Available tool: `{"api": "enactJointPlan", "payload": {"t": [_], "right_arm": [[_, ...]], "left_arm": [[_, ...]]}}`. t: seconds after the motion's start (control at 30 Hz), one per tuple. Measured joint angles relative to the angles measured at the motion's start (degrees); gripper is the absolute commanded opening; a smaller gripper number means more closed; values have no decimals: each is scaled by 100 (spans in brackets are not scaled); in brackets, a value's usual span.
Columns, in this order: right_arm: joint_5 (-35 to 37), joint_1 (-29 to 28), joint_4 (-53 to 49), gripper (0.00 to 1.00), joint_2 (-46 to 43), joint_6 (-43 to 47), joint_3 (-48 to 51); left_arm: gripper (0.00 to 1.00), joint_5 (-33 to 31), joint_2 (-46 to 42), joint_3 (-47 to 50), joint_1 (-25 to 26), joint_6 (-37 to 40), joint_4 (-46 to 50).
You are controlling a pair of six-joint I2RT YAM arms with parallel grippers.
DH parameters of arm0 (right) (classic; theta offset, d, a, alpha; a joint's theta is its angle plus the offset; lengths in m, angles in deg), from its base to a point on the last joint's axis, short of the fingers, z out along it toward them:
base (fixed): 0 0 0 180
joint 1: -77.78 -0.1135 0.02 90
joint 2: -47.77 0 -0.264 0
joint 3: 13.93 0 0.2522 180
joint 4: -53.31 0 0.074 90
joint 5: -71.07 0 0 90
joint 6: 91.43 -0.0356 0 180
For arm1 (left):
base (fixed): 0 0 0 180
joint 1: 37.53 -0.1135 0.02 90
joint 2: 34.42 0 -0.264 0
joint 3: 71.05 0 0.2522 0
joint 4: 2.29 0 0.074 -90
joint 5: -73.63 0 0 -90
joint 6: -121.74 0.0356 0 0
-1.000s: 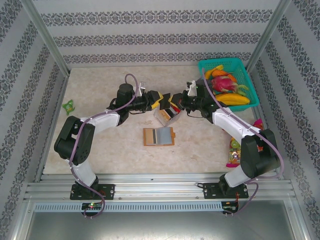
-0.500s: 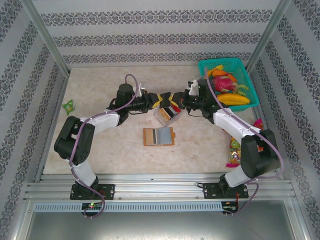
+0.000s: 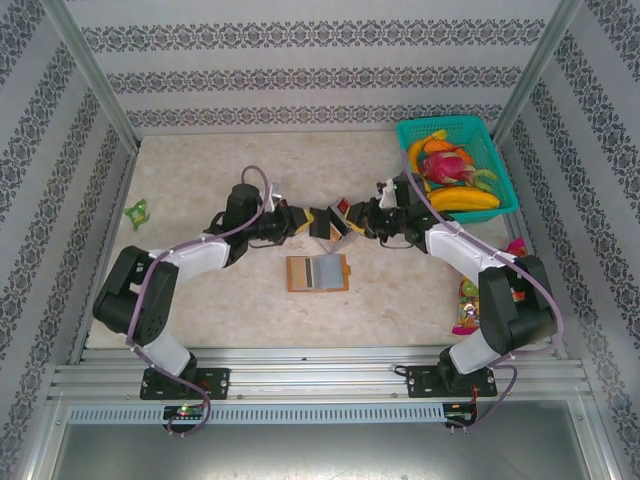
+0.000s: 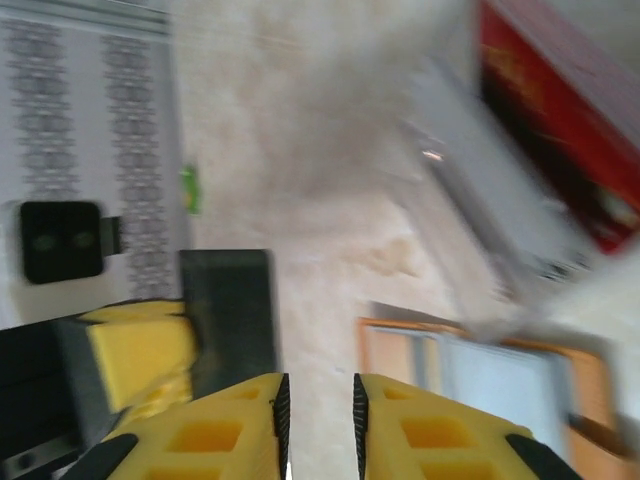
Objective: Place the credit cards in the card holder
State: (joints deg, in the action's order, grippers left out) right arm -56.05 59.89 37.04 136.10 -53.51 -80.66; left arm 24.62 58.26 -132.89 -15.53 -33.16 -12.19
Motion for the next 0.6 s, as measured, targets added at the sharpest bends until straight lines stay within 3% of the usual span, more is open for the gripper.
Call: {"api": "enactJointPlan", "payload": {"t": [0.27, 0.43, 0.6], "right_arm": [[927, -848, -772, 32, 28, 610, 485], [1228, -1012, -776, 34, 168, 710, 487], [1445, -1040, -782, 29, 356, 752, 520]], "left_arm": [[0, -892, -424, 907, 376, 629, 850], [0, -1261, -472, 1161, 592, 708, 914], [0, -1373, -431, 1207, 619, 721, 852]]}}
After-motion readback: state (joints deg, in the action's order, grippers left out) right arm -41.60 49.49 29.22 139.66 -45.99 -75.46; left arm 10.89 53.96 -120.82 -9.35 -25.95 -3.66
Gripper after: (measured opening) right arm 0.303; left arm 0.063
